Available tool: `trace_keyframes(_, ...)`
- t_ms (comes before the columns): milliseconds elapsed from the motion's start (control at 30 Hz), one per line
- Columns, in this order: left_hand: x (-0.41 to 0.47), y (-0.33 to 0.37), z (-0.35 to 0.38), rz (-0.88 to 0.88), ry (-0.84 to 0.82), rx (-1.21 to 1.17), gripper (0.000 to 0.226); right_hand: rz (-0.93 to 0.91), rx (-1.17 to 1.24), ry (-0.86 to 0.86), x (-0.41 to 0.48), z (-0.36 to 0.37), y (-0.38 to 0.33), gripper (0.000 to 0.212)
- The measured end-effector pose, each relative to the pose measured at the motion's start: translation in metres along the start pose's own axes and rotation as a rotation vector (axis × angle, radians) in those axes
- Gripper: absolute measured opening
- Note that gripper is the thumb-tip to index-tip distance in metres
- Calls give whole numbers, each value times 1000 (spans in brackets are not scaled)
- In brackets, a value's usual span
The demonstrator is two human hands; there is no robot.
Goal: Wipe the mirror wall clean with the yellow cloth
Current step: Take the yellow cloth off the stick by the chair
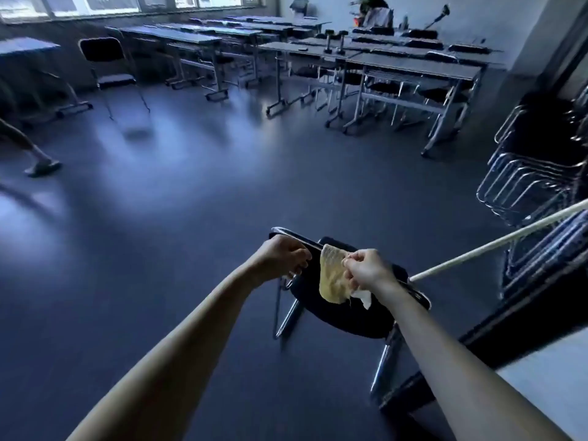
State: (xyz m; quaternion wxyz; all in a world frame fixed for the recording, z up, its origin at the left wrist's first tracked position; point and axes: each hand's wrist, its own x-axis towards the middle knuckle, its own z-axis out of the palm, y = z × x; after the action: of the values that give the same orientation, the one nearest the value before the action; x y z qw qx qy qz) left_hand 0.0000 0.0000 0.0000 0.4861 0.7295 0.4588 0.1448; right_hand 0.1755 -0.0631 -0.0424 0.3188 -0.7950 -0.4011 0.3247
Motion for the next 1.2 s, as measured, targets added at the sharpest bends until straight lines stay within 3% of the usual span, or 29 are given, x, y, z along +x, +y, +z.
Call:
trace_keyframes(233, 89, -6, 17, 0, -167, 114, 21, 192, -20, 197, 38, 15, 22, 23)
trace_keyframes(433, 139, -17, 31, 166, -244, 325, 21, 324, -17, 449, 55, 32, 31, 18)
trace_keyframes(667, 166, -46, 57, 272, -296, 588, 10, 384, -154, 506, 75, 63, 40, 16)
trace_keyframes(767, 169, -53, 57, 340, -205, 475, 11, 331, -49, 591, 71, 62, 46, 15)
trace_keyframes(867, 166, -38, 50, 376, -231, 311, 5, 175, 265, 636, 45, 48, 39, 9)
trace_keyframes(1000, 131, 3, 38, 451, -393, 109, 10, 86, 610, 696, -8, 30, 26, 5)
trace_keyframes(1200, 43, 35, 45, 505, -789, -14, 19, -10, 650, 895, -127, 28, 21, 13)
